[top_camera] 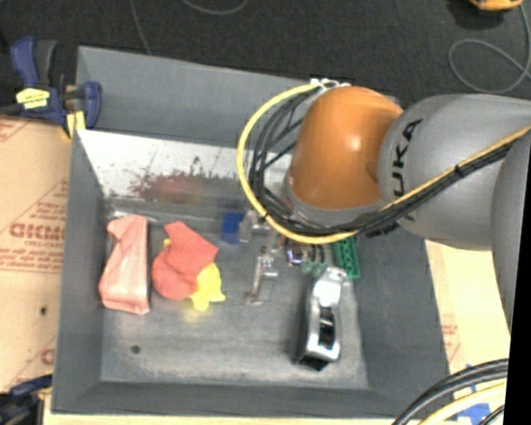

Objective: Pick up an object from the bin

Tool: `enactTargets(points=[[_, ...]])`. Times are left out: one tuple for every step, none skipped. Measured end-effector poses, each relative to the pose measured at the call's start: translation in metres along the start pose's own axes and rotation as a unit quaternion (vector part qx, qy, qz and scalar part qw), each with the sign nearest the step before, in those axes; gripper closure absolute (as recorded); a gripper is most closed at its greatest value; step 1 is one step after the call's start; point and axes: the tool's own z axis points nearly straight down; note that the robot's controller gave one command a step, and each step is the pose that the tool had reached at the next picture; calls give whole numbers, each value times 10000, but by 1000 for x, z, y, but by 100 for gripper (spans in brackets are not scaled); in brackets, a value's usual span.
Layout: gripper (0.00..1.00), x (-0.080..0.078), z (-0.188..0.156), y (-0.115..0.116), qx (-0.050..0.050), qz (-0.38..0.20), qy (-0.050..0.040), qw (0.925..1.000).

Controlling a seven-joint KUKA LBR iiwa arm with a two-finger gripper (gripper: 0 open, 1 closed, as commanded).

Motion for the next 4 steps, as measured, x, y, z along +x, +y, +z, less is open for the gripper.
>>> enactTargets(points=[[0, -1, -5, 0, -2, 6, -31, 10000], [0, 4, 38, 17, 12, -1242, -65, 9922], [0, 8, 85, 27, 6, -2278, -7, 9737], [0, 11, 54, 56, 24, -3008, -63, 9537]])
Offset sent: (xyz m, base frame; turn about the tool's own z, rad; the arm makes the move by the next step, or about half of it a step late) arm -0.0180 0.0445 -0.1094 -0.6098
